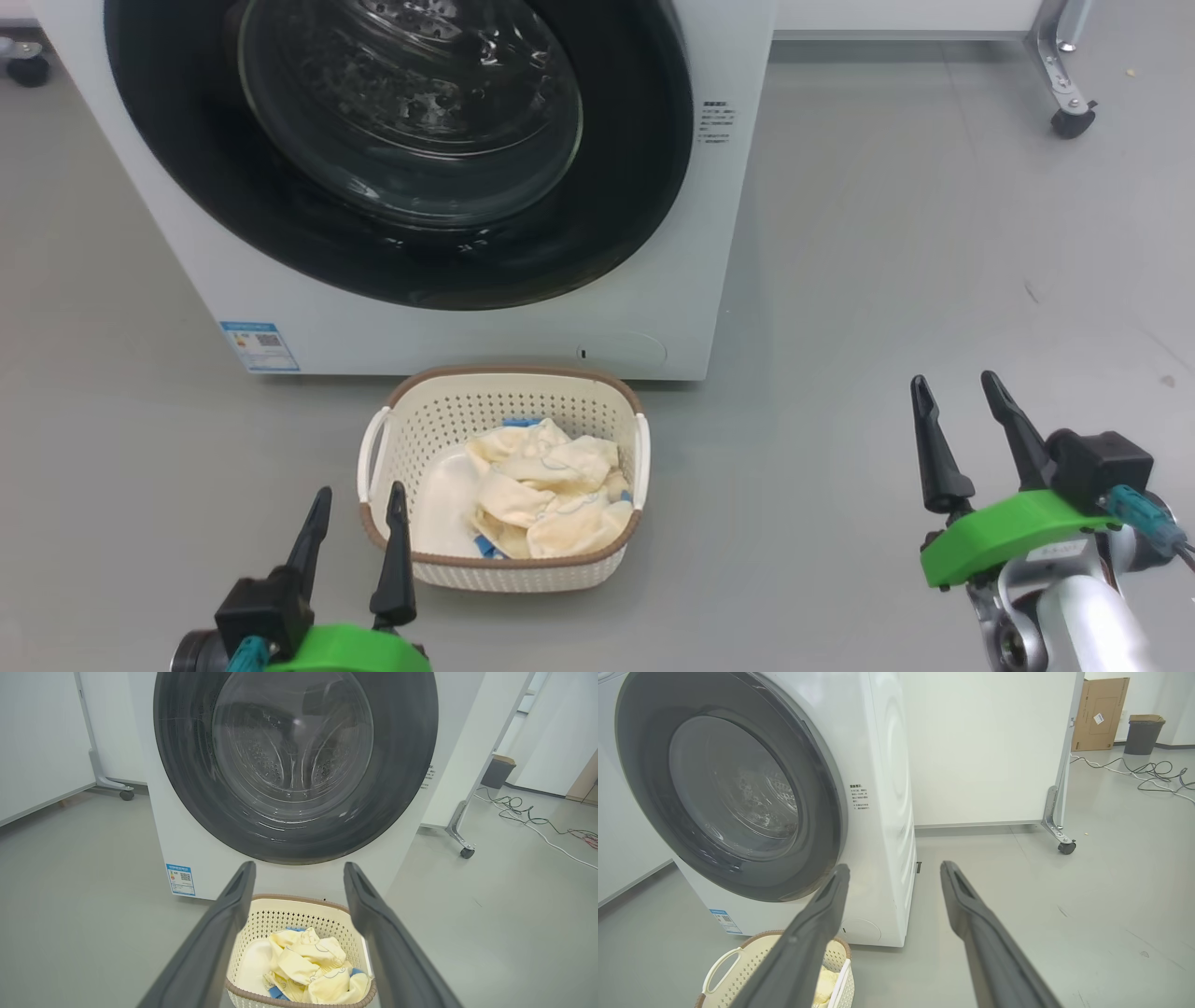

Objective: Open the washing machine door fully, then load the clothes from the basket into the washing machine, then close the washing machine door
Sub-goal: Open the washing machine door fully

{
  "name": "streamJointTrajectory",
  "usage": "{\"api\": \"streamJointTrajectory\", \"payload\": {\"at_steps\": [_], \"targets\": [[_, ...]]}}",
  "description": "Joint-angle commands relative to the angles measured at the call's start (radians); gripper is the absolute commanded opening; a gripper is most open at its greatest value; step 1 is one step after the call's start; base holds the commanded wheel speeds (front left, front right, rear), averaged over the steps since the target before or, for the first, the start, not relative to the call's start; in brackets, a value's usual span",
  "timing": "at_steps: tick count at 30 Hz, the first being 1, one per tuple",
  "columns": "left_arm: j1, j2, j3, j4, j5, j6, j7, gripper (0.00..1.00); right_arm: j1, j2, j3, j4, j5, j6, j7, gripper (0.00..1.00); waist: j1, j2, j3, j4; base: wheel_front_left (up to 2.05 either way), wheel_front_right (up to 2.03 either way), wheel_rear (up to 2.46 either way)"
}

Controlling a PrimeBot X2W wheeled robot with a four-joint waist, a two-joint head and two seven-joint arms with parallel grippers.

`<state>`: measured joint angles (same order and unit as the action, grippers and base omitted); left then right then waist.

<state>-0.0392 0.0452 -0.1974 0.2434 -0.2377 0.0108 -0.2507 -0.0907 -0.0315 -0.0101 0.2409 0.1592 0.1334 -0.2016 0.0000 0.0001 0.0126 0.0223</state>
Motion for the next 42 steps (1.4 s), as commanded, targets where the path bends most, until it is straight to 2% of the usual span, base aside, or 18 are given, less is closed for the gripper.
{"api": "streamJointTrajectory", "payload": {"at_steps": [1, 14, 42], "targets": [[-0.034, 0.005, 0.034, -0.035, 0.000, 0.007, -0.011, 1.00, -0.045, -0.019, 0.019, -0.030, -0.004, -0.003, 0.001, 1.00, 0.0000, -0.0001, -0.002, 0.001, 1.23, 1.23, -2.46], [-0.033, 0.005, 0.033, -0.044, 0.009, 0.014, -0.011, 1.00, -0.045, -0.019, 0.028, -0.026, 0.007, -0.003, 0.009, 1.00, 0.0000, -0.0001, -0.004, 0.002, 0.76, 0.76, -1.53], [-0.016, 0.005, 0.031, -0.063, 0.030, 0.013, -0.011, 1.00, -0.038, -0.019, 0.048, -0.013, 0.007, -0.003, 0.012, 1.00, 0.0000, -0.0001, -0.023, 0.012, 0.01, 0.01, -0.03]]}}
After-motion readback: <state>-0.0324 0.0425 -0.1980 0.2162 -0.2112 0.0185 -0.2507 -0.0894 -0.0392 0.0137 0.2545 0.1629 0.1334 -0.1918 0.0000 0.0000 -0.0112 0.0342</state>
